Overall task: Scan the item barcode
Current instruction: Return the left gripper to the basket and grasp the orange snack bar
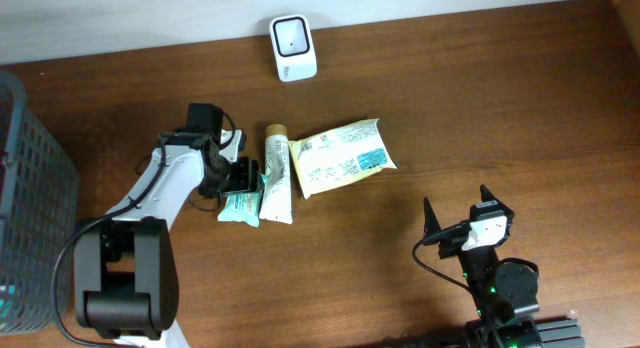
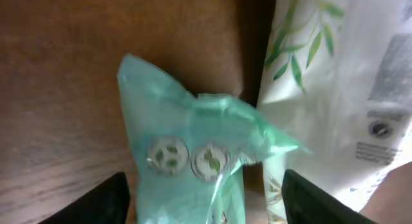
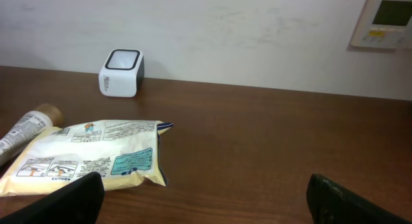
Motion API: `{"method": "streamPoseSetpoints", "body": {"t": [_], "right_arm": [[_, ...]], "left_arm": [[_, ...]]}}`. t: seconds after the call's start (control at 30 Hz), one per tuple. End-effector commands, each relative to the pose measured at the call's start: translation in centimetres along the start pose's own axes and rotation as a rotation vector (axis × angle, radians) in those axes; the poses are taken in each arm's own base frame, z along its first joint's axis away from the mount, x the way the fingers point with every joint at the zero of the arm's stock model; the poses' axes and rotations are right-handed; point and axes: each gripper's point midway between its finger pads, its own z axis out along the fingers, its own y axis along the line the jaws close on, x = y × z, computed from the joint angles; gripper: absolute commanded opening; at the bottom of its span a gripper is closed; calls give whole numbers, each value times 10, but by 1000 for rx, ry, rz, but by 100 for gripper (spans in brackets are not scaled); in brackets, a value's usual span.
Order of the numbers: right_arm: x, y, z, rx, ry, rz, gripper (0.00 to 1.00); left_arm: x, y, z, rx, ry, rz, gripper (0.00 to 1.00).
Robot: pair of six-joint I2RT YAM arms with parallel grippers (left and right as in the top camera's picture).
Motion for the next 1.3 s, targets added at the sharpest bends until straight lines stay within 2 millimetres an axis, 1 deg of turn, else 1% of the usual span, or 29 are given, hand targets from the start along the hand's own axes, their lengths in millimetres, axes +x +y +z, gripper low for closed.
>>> {"method": "streamPoseSetpoints", "body": {"t": [0.0,0.03,0.07,0.1,0.13,0.17,0.2,0.23,0.27,0.3,0.33,0.37,0.4,0.47,0.5,0.57,0.6,0.67,0.7,0.73,0.8,0.83,0.87,0.93,1.0,1.1,1.17,1.2,1.27], "right_arm": [[3,1,0,-4,4,3,99],[3,1,0,-4,4,3,99],[3,1,0,-4,4,3,99],[3,1,0,-4,4,3,99],[3,1,0,-4,4,3,99],[3,1,0,-4,4,3,99],[3,1,0,-4,4,3,99],[3,1,0,-4,4,3,99],[3,1,0,-4,4,3,99],[3,1,0,-4,4,3,99],[3,1,0,-4,4,3,99],[3,1,0,-4,4,3,99],[3,1,0,-4,4,3,99],[3,1,0,-4,4,3,99],[3,1,0,-4,4,3,99],[3,1,0,-4,4,3,99],[3,1,0,-4,4,3,99],[3,1,0,-4,4,3,99],[3,1,0,-4,4,3,99],[3,1,0,-4,4,3,99],[3,1,0,-4,4,3,99],[3,1,0,-4,4,3,98],[3,1,0,-4,4,3,99],[3,1,0,-4,4,3,99],[3,1,0,-4,4,3,99],[3,1,0,-4,4,3,99],[3,1,0,-4,4,3,99],[3,1,0,-4,4,3,99],[3,1,0,-4,4,3,98]], "left_arm": [[-52,-14,-56,9,-166,42,79],[-75,-14,-95,-22,-248,48,79],[-94,-8,-140,-71,-332,38,79],[-108,0,-185,-123,-414,28,80],[-114,8,-219,-170,-473,10,87],[-117,18,-253,-219,-530,-14,90],[-116,36,-295,-297,-602,-57,96],[-112,53,-326,-363,-652,-99,98],[-103,80,-361,-455,-709,-168,98],[-93,104,-382,-522,-737,-229,97],[-82,128,-397,-580,-755,-292,94],[-70,153,-407,-628,-763,-375,93],[-55,185,-415,-664,-767,-489,93],[-33,230,-417,-699,-754,-638,93],[-21,257,-417,-722,-740,-711,93],[-5,290,-410,-755,-701,-785,91],[2,309,-403,-770,-674,-820,91],[9,335,-386,-781,-624,-860,92],[13,351,-372,-794,-576,-854,92],[14,360,-362,-801,-544,-835,92],[19,389,-331,-814,-425,-754,91],[23,399,-319,-814,-389,-740,91],[26,410,-305,-811,-334,-683,91],[18,420,-280,-743,-284,-532,93],[14,432,-260,-685,-275,-445,96],[24,460,-231,-679,-217,-398,96],[29,469,-214,-666,-171,-355,94],[34,475,-200,-653,-146,-356,93],[42,484,-188,-658,-117,-370,92]]}}
